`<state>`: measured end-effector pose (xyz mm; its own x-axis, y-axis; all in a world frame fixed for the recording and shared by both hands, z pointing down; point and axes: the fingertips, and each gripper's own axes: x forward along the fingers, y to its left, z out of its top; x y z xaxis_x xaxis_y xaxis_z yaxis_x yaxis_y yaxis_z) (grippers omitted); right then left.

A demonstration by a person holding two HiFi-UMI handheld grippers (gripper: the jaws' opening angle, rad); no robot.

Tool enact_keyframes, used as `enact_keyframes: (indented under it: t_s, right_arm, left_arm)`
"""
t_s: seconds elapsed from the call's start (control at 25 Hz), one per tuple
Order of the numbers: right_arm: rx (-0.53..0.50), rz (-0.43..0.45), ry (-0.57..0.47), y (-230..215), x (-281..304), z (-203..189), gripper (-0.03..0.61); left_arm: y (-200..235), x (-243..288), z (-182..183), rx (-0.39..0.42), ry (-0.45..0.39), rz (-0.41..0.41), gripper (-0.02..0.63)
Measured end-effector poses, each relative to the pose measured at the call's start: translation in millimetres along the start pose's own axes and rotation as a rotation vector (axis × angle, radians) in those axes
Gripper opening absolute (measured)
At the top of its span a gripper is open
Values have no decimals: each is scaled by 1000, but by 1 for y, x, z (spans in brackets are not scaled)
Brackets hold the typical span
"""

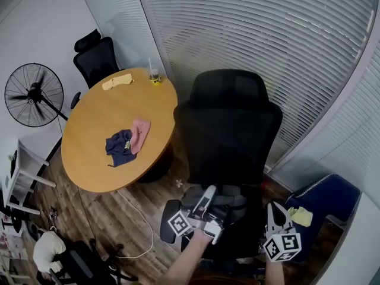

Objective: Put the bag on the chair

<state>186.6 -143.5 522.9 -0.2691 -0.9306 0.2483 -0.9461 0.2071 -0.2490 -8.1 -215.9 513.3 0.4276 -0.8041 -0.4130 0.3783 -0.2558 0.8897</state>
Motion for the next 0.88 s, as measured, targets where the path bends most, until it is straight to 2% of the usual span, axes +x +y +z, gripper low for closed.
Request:
enact_keyframes:
  t_s: [0.36,0.88]
  right_arm:
    - [17,10,23,-14,15,-5,11]
    - [30,19,72,-35,36,-19,11]
  left_arm:
    - [26,6,-3,-3,7,54,23]
    - [53,24,-2,-4,25,74,23]
